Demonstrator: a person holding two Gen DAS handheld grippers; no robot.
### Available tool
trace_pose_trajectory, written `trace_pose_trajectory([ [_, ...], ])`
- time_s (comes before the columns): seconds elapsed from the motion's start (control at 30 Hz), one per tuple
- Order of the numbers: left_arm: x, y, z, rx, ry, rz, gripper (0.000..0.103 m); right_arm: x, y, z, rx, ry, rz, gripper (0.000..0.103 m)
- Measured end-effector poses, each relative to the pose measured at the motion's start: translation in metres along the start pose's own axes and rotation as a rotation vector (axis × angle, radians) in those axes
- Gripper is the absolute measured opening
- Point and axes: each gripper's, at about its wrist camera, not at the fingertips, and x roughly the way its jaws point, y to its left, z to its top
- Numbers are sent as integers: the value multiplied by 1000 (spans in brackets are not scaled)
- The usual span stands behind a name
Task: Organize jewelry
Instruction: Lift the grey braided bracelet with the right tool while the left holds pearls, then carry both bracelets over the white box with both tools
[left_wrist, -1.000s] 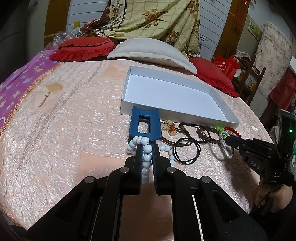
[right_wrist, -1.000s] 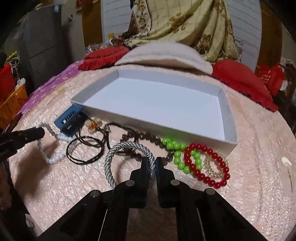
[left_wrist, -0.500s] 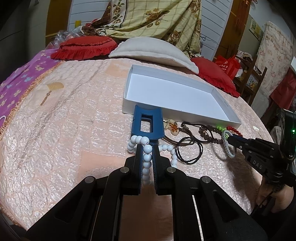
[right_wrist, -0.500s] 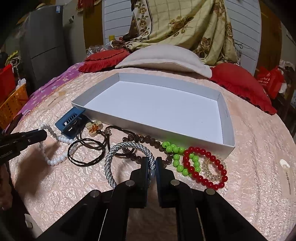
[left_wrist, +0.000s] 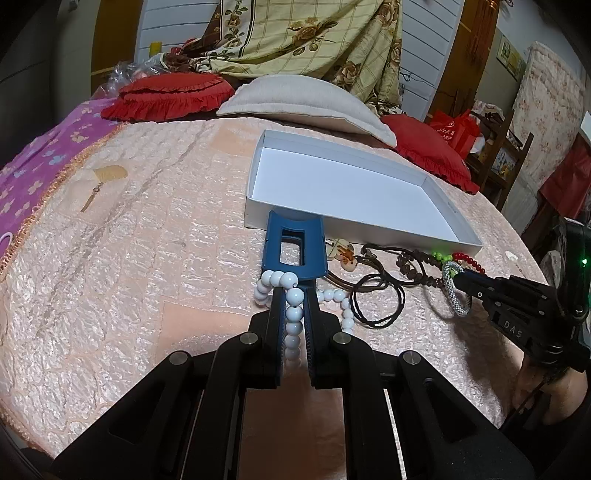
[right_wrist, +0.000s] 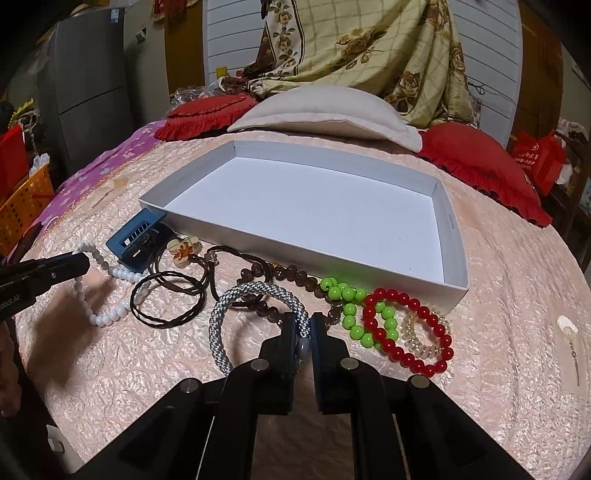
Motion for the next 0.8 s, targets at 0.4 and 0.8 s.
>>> trace_pose_trajectory([
  [0.4,-34,-8,7,10,-36,-24,8,-21,-6,5,40,-75,62,7],
  [0.8,-74,-32,69,53,-138,-95,8,-35,-21,20,97,-123,87,7],
])
